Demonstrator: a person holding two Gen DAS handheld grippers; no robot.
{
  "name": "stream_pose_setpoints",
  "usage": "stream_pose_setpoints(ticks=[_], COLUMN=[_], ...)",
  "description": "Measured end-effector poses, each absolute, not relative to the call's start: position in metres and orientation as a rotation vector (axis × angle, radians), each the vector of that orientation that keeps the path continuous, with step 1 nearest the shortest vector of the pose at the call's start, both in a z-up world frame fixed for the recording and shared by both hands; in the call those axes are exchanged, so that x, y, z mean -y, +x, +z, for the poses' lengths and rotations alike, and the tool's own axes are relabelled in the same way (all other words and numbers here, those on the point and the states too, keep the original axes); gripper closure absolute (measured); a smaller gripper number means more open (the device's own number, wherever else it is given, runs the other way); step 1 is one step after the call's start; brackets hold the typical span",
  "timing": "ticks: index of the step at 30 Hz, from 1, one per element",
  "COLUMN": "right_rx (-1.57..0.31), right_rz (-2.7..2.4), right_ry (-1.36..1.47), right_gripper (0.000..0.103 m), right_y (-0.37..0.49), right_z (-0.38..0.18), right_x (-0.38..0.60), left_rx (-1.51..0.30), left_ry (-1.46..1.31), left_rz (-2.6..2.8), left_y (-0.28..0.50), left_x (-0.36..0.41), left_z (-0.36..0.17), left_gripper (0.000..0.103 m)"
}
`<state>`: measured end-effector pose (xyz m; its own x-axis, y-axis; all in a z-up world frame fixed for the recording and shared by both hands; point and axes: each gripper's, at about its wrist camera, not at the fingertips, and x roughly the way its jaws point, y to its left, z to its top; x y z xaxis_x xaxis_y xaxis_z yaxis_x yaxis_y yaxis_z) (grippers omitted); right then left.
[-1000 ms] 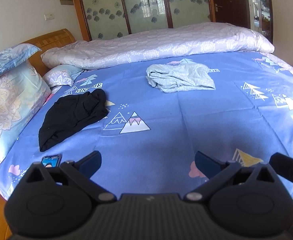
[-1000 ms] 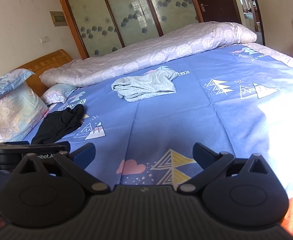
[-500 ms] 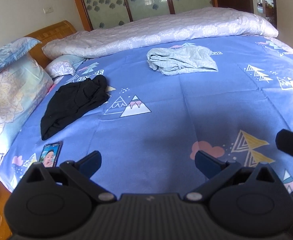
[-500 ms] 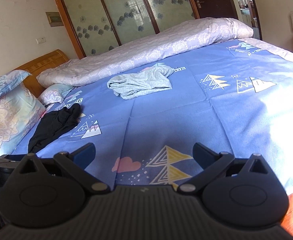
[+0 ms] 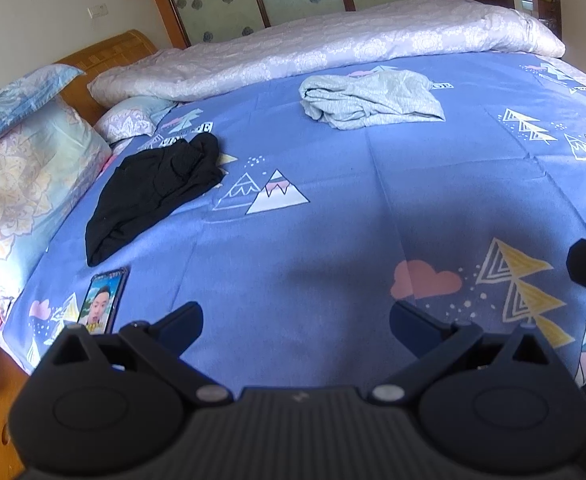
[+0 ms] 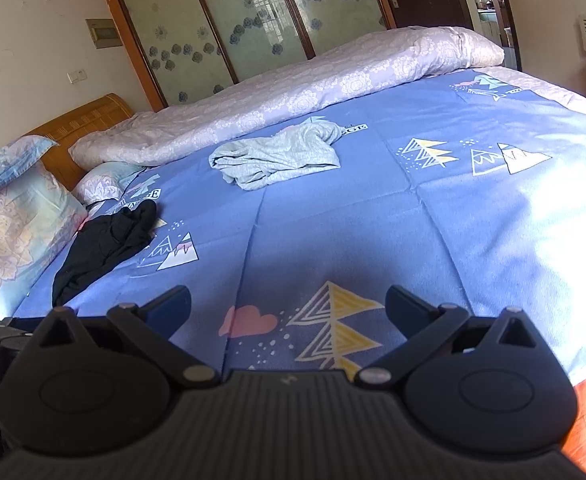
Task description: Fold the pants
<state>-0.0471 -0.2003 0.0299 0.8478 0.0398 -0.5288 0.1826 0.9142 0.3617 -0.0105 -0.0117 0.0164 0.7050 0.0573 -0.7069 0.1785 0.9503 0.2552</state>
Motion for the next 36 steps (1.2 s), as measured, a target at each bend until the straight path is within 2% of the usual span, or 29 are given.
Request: stream_pose_setpoints(ticks=[36], right_rx=[-0.683], right_rz=[-0.118], right_ry=[0.433], right_gripper=[0.000], right_y=[-0.039], right_z=[0.010], right_x=[0.199], left_rx=[-0.954], left_ry=[0.231], left_rz=[-0.044], left_y=[-0.006], left_x=[-0.007], left_z=[-0.008], left_gripper=[0.000])
